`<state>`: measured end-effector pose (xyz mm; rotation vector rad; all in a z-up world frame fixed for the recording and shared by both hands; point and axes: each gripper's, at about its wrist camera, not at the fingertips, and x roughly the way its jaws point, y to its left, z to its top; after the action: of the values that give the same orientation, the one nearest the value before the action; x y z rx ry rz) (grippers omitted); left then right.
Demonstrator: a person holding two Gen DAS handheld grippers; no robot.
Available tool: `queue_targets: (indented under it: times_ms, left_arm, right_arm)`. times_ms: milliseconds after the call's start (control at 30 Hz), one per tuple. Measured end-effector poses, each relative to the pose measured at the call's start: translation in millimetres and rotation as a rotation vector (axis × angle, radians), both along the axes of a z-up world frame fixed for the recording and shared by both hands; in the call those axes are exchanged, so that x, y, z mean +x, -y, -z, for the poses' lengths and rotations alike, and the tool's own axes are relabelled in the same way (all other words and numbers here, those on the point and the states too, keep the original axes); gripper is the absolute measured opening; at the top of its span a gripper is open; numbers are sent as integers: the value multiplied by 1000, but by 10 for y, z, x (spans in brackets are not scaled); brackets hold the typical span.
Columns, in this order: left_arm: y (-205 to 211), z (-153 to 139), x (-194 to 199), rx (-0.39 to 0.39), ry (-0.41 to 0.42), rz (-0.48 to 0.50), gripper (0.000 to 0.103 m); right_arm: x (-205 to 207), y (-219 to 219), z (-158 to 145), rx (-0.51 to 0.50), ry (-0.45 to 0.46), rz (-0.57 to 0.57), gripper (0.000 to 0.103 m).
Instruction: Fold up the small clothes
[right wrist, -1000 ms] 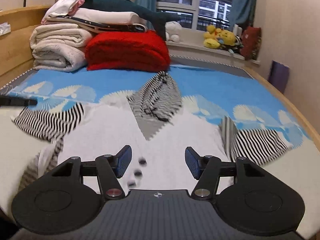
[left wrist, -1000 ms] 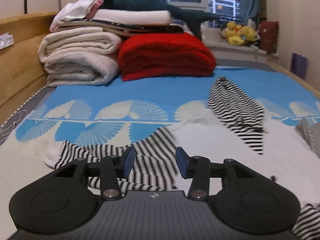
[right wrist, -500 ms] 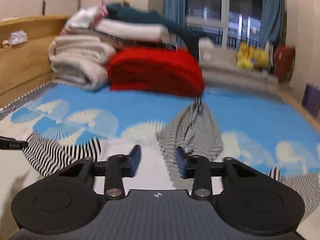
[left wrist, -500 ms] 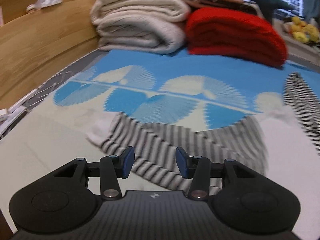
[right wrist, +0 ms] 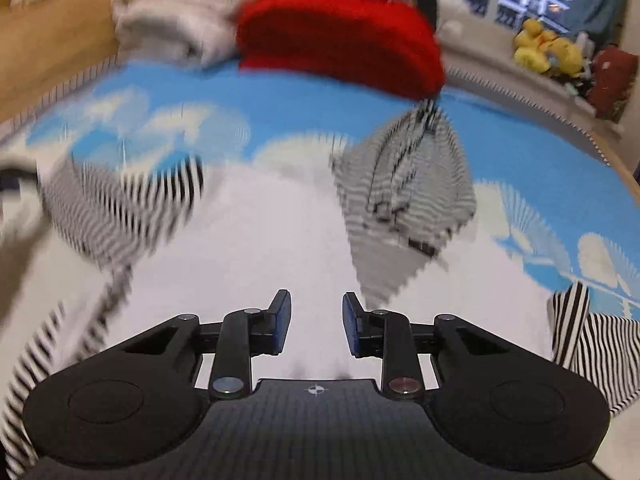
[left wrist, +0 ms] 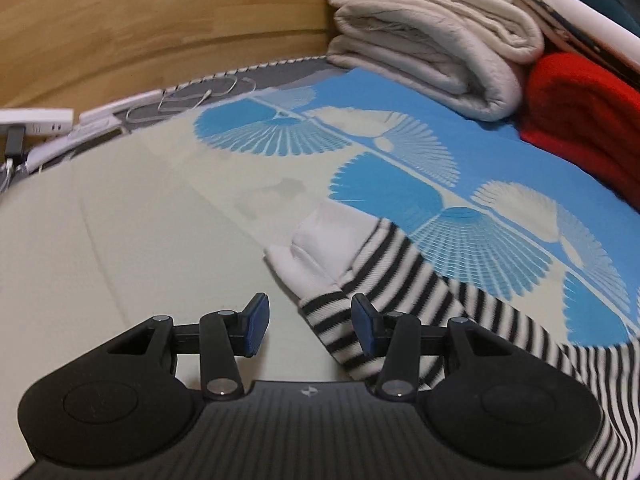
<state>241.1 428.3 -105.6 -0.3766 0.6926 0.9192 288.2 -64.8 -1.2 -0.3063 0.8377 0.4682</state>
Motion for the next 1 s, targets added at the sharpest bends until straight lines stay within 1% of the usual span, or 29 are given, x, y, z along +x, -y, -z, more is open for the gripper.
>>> queue_targets:
  times_ms: [67, 100, 200, 233, 300, 333, 367, 400, 433, 500, 567, 667, 733, 800, 867, 933, 1000]
  left_arm:
    - [-48, 76, 40, -12, -10, 5, 51]
    - [-61, 121, 66, -17, -19, 11, 53]
    - [-87, 256, 146, -50, -46, 25, 55]
    - [-92, 291, 161, -49, -53, 25, 57]
    - [-69, 312, 189, -22, -66, 32, 56]
    - [-59, 315, 200, -18, -68, 34, 53]
    - [-55, 318, 208, -19, -63, 39, 47]
    - [-44, 313, 216, -24, -53, 55, 27]
    - [-17, 302, 238, -19, -55, 73, 13]
    - [60, 277, 301, 23, -91, 90, 5]
    - [130, 230, 335, 43, -92, 106, 3]
    - [269, 73, 392, 83, -82, 129, 3]
    - [434, -115, 436, 110, -45, 162, 2]
    - [674, -335, 495, 138, 3, 219, 2]
    - [1046, -570, 551, 159, 59, 308, 2]
    - [1533, -791, 591, 171, 122, 434, 2]
    - [2049, -991, 605, 166, 187, 565, 2]
  right_arm:
    - [-27, -10, 126, -43, -31, -7, 30]
    - [-36, 2, 175, -56, -44, -9, 30]
    - [-39, 35, 280, -93, -56, -13, 31]
    - [-31, 54, 300, -104, -56, -9, 31]
    - [1, 93, 323, -112, -64, 3, 32]
    - [13, 115, 333, -114, -69, 10, 32]
    - [25, 135, 344, -118, -73, 16, 32]
    - [36, 152, 358, -129, -75, 21, 33]
    - [49, 174, 375, -142, -75, 25, 33]
    - [81, 226, 414, -178, -81, 38, 33]
    - [129, 299, 447, -203, -89, 66, 33]
    - [192, 438, 455, -216, -96, 113, 33]
    - [224, 540, 432, -218, -91, 141, 33]
    - [239, 636, 387, -208, -84, 167, 33]
    - [250, 746, 318, -187, -72, 201, 32]
    - [253, 859, 230, -162, -50, 241, 30]
    - [262, 972, 141, -132, -31, 273, 14]
